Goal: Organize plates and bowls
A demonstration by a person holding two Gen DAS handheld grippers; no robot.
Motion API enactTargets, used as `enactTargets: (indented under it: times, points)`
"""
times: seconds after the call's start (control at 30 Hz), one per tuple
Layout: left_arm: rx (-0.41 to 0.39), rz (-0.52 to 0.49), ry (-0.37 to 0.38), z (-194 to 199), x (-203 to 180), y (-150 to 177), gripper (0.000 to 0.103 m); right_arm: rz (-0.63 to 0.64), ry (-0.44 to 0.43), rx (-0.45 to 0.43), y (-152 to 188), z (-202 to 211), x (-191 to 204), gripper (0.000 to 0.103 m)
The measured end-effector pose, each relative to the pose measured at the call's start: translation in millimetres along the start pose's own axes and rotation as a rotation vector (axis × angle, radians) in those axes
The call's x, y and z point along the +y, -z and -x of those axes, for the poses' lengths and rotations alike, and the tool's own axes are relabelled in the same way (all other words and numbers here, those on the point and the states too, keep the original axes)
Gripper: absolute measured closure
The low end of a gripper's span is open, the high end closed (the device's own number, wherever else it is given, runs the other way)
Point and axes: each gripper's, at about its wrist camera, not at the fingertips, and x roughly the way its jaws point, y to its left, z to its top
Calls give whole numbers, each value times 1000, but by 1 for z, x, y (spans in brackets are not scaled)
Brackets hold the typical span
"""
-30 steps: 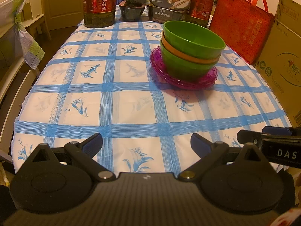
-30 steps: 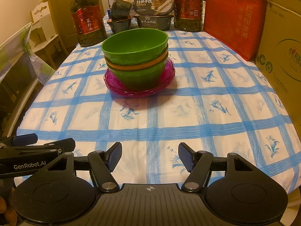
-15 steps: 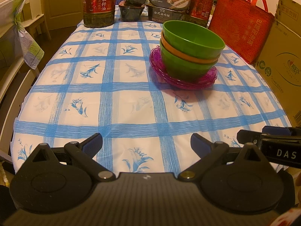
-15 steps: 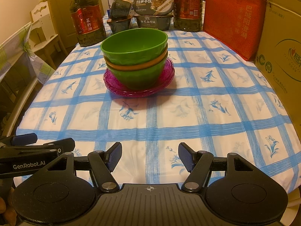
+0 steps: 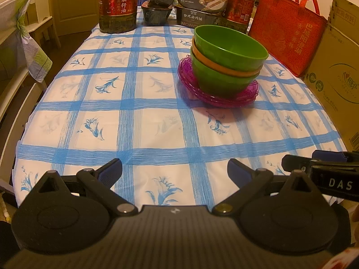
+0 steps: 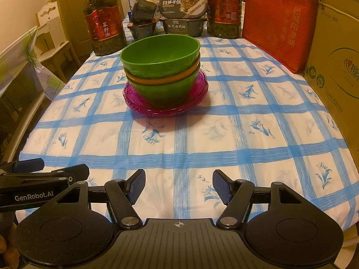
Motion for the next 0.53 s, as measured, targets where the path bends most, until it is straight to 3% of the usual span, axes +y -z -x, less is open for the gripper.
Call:
enactTargets:
  times: [0.53]
  points:
    - [-29, 18, 2, 2, 0, -3, 3, 1, 2, 2, -2, 0, -3, 37]
